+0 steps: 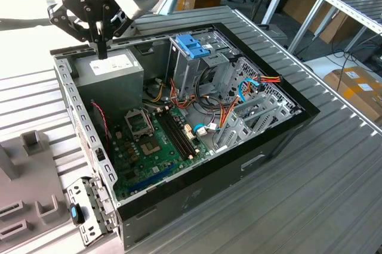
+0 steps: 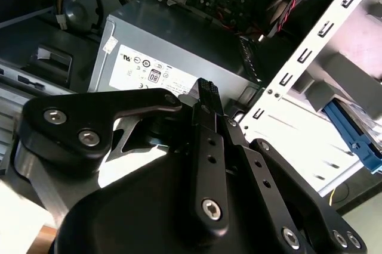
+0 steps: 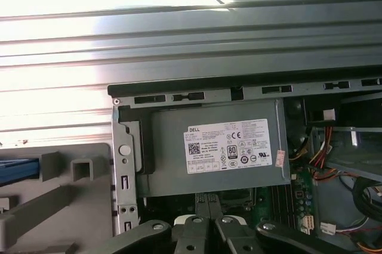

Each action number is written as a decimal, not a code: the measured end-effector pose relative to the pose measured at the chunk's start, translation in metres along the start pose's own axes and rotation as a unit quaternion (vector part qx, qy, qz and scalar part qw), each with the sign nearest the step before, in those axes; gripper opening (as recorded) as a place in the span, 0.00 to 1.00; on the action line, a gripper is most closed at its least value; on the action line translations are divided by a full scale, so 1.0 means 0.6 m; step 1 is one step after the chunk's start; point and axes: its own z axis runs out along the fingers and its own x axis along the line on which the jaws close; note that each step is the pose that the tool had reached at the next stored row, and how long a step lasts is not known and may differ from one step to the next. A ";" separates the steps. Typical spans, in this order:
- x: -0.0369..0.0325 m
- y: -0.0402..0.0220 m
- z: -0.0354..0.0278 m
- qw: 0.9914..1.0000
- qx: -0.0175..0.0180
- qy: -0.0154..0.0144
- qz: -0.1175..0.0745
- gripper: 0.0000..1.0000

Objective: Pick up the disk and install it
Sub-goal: 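Reach for the disk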

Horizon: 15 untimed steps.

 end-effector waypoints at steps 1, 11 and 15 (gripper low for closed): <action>0.001 0.000 0.000 1.000 0.000 0.000 0.000 0.11; 0.009 -0.001 0.000 1.000 0.000 0.000 0.000 0.11; 0.011 -0.001 0.000 1.000 0.000 0.000 0.000 0.11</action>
